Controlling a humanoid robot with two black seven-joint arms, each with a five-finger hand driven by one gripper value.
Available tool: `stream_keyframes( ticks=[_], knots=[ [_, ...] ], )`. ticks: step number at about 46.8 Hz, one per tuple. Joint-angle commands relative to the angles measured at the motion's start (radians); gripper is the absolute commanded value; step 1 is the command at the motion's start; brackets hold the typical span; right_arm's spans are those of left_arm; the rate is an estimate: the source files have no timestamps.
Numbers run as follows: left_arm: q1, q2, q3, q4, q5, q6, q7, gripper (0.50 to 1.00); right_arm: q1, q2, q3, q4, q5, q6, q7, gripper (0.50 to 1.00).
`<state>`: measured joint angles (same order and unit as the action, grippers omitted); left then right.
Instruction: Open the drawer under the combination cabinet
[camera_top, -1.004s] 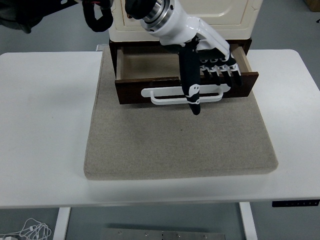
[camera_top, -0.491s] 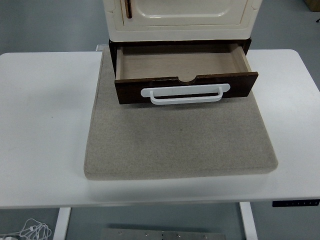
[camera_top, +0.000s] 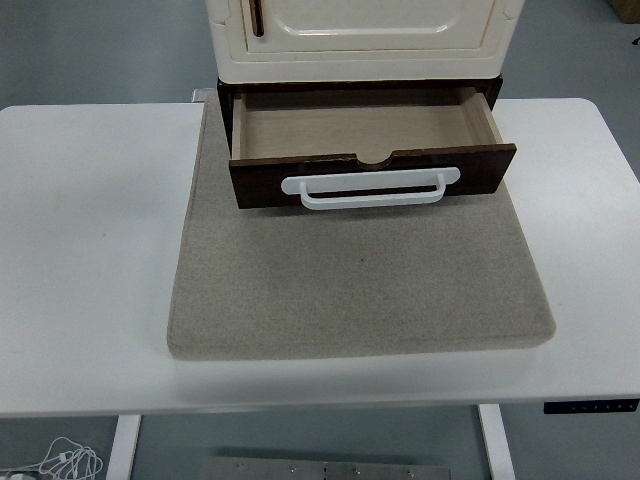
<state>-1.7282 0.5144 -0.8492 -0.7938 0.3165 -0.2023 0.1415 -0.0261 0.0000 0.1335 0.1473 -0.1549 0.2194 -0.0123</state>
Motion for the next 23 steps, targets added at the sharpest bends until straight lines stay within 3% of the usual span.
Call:
stream_keyframes(
  ticks=[1, 14, 23],
  knots=[
    [0.028, 0.022, -0.002, 0.050, -0.033, 0.021, -0.032, 1.000, 0.000, 0.000, 0.000, 0.000, 0.000, 0.000, 0.000, 0.926],
    [0.102, 0.038, -0.007, 0.244, -0.203, 0.125, -0.063, 1.000, 0.000, 0.000, 0.000, 0.000, 0.000, 0.000, 0.000, 0.926],
    [0.177, 0.019, 0.001, 0.380, -0.346, 0.119, -0.062, 1.000, 0.000, 0.000, 0.000, 0.000, 0.000, 0.000, 0.000, 0.926]
  ],
)
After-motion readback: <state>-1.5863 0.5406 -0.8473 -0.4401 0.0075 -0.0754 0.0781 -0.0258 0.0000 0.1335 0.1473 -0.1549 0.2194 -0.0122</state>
